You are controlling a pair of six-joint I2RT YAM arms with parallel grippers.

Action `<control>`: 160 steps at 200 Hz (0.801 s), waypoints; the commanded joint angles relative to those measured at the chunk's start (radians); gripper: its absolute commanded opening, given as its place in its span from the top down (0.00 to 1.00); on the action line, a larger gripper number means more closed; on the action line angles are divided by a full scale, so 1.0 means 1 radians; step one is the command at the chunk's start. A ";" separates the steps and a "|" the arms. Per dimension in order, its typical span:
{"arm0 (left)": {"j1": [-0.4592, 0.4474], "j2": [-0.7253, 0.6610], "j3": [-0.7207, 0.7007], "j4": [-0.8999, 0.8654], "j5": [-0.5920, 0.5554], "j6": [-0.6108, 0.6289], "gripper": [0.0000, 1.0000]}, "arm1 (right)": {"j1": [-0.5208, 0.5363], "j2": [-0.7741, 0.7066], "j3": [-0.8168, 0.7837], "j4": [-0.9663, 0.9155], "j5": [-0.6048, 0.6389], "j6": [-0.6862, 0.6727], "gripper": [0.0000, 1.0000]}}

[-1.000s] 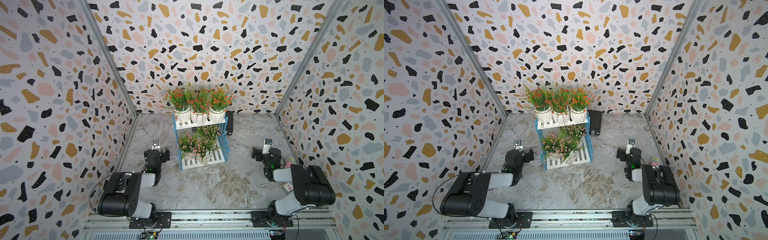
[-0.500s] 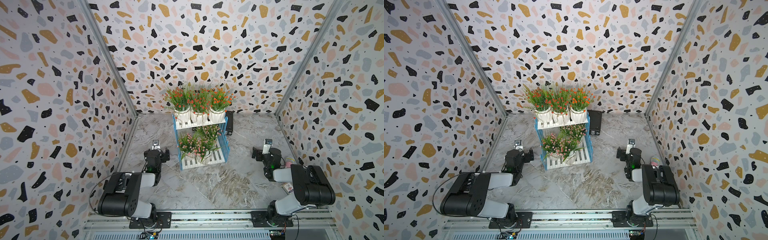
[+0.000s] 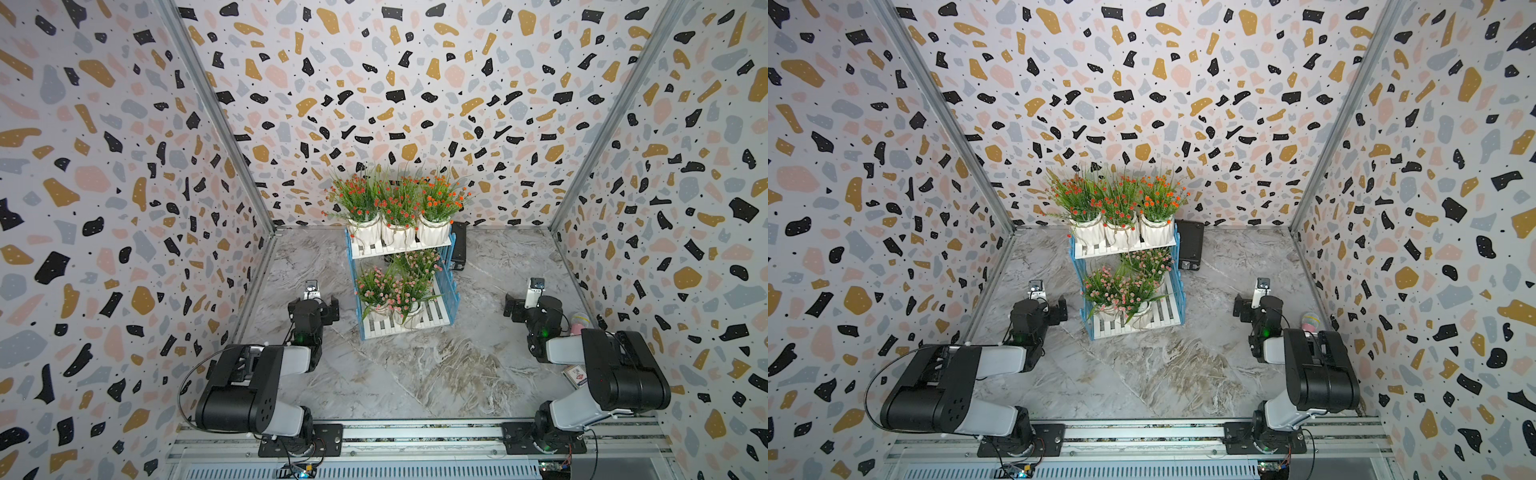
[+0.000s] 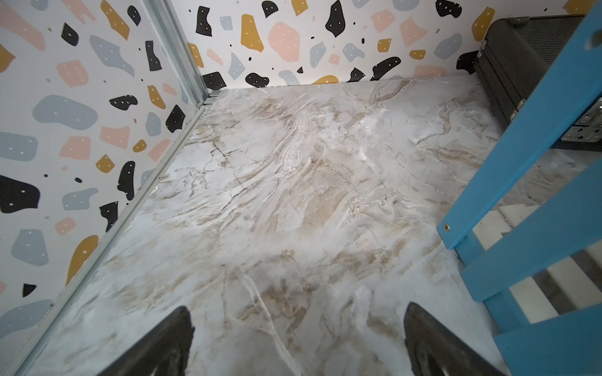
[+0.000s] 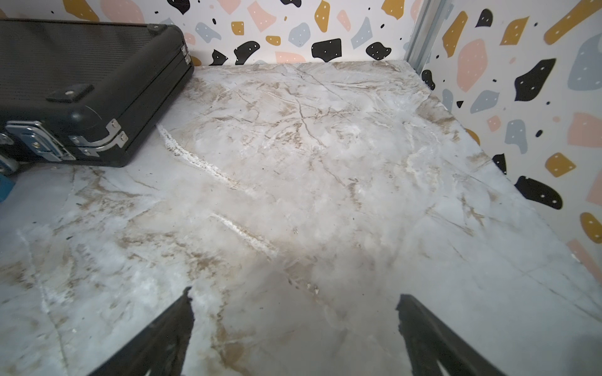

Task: Place the baby's breath potted plants on the rack by color
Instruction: Reset both arms

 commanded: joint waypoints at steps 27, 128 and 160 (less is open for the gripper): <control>0.004 0.005 0.010 0.051 -0.009 0.005 0.01 | 0.005 -0.028 -0.033 0.049 -0.008 -0.017 0.00; 0.004 0.003 0.009 0.053 -0.009 0.005 0.01 | 0.005 -0.022 -0.002 0.003 0.036 -0.003 0.00; 0.004 0.003 0.010 0.053 -0.009 0.005 0.01 | 0.004 -0.022 -0.005 0.009 0.037 -0.003 0.00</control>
